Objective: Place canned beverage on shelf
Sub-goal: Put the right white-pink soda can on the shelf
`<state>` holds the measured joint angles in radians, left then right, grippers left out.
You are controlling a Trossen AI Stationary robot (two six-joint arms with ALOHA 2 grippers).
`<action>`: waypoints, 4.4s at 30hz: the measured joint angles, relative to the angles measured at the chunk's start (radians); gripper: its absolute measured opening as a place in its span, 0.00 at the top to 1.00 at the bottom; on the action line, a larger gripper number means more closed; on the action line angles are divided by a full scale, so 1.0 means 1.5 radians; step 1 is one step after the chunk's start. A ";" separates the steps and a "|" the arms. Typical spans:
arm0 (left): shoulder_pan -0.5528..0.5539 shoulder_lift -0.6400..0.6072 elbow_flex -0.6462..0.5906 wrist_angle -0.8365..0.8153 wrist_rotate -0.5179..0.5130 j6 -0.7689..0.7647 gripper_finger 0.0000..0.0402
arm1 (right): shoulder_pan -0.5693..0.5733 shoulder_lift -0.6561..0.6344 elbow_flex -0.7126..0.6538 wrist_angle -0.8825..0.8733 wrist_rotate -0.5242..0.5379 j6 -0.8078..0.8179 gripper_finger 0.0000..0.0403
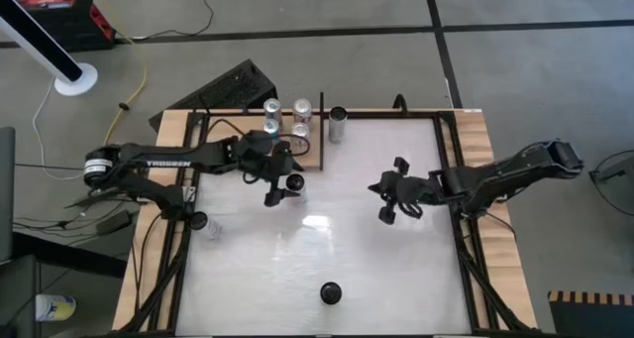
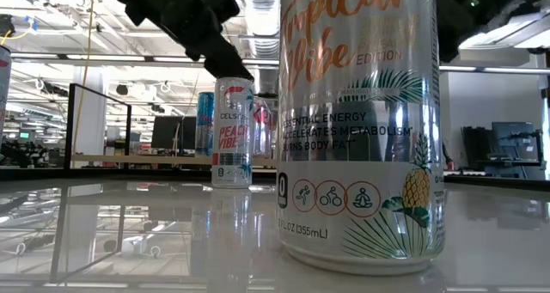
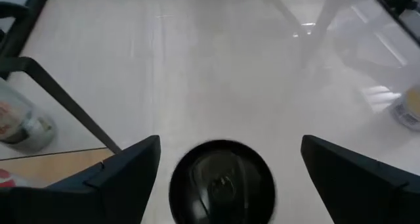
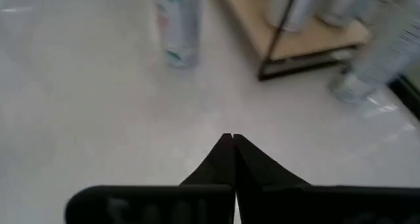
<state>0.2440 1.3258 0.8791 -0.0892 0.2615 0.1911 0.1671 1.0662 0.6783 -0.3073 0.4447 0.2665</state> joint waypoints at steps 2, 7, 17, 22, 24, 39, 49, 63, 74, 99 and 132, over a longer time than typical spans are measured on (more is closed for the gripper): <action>0.000 0.013 0.000 -0.003 -0.005 -0.005 0.12 | 0.015 0.001 -0.011 0.005 0.050 0.031 0.96; -0.003 0.034 0.000 0.013 -0.003 -0.027 0.12 | 0.053 0.013 -0.051 0.036 0.176 0.074 0.86; -0.009 0.043 0.000 -0.003 -0.021 -0.031 0.12 | 0.089 0.021 -0.075 0.039 0.280 0.127 0.90; -0.009 0.043 0.000 -0.020 -0.041 -0.028 0.16 | 0.088 0.021 -0.074 0.039 0.282 0.118 0.93; -0.009 0.043 0.000 -0.029 -0.043 -0.028 0.22 | 0.088 0.021 -0.074 0.039 0.281 0.119 0.94; -0.009 -0.058 0.028 -0.160 -0.053 -0.001 0.42 | 0.088 0.022 -0.074 0.042 0.280 0.119 0.94; 0.049 -0.270 0.032 -0.352 -0.100 0.078 0.42 | 0.088 0.022 -0.074 0.049 0.273 0.132 0.92; 0.391 -0.254 0.009 -0.389 0.056 0.232 0.42 | 0.088 0.022 -0.074 0.062 0.263 0.131 0.92; 0.526 -0.207 0.009 -0.375 0.197 0.271 0.42 | 0.088 0.022 -0.074 0.061 0.262 0.129 0.93; 0.527 -0.155 0.012 -0.351 0.182 0.260 0.08 | 0.088 0.023 -0.074 0.061 0.260 0.131 0.93; 0.108 -0.272 0.054 -0.465 -0.094 0.096 0.54 | 0.088 0.023 -0.074 0.074 0.260 0.131 0.93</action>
<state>0.4056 0.9173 0.9600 -0.7871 0.1206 0.3351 0.2987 1.1007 0.5671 -0.1970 0.8341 0.4631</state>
